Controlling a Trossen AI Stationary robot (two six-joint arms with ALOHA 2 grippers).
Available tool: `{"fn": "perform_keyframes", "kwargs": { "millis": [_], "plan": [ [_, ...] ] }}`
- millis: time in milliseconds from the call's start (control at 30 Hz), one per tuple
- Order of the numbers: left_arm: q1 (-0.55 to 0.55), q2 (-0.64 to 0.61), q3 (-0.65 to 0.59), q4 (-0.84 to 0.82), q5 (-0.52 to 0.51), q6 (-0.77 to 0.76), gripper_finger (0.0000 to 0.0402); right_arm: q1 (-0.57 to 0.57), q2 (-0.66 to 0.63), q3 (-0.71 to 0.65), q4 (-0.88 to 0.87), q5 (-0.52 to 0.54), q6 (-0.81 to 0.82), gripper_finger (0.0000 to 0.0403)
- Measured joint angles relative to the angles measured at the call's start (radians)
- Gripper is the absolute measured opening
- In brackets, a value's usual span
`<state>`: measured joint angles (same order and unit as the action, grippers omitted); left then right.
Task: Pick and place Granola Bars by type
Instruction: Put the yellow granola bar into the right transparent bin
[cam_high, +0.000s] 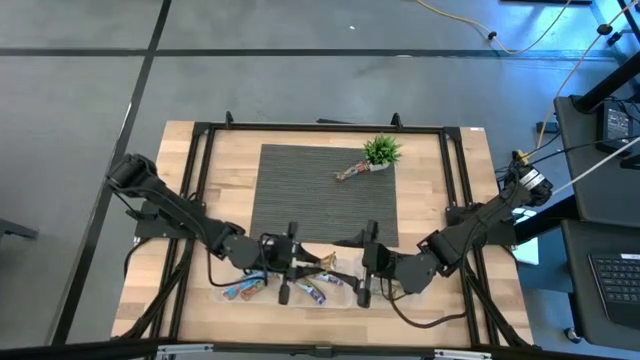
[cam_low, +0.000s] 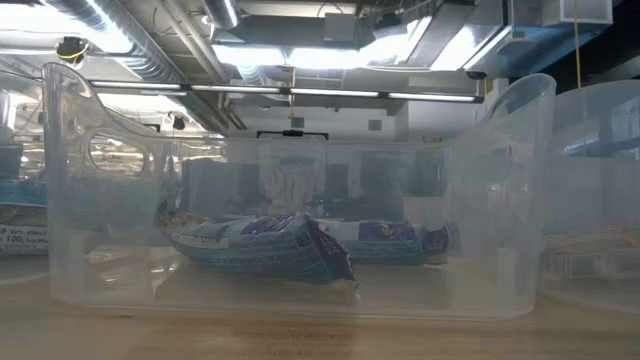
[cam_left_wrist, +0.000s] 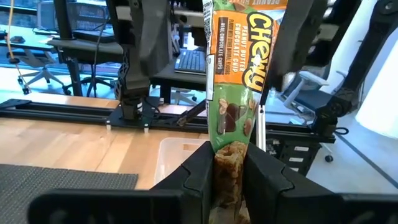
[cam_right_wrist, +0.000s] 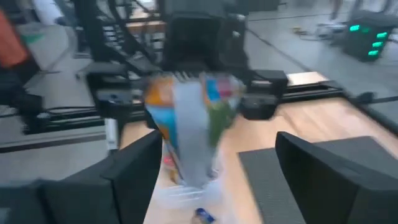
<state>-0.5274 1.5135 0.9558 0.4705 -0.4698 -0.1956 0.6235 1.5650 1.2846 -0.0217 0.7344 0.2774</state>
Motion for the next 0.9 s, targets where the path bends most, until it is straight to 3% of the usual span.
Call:
{"fn": "perform_keyframes", "kwargs": {
  "millis": [267, 667, 900],
  "plan": [
    [0.0, 0.01, 0.0, 0.029, 0.0, 0.0, 0.0067, -0.035, 0.0, 0.0, 0.065, -0.188, 0.002, 0.0294],
    [-0.002, 0.01, 0.0, 0.027, 0.002, 0.0, 0.0067, -0.039, 0.0, 0.0, 0.051, -0.202, -0.025, 0.0132],
    [-0.004, 0.01, 0.0, 0.026, 0.02, 0.0, 0.0066, -0.038, 0.0, 0.0, 0.05, -0.205, -0.025, 0.0101]
  ]
}}
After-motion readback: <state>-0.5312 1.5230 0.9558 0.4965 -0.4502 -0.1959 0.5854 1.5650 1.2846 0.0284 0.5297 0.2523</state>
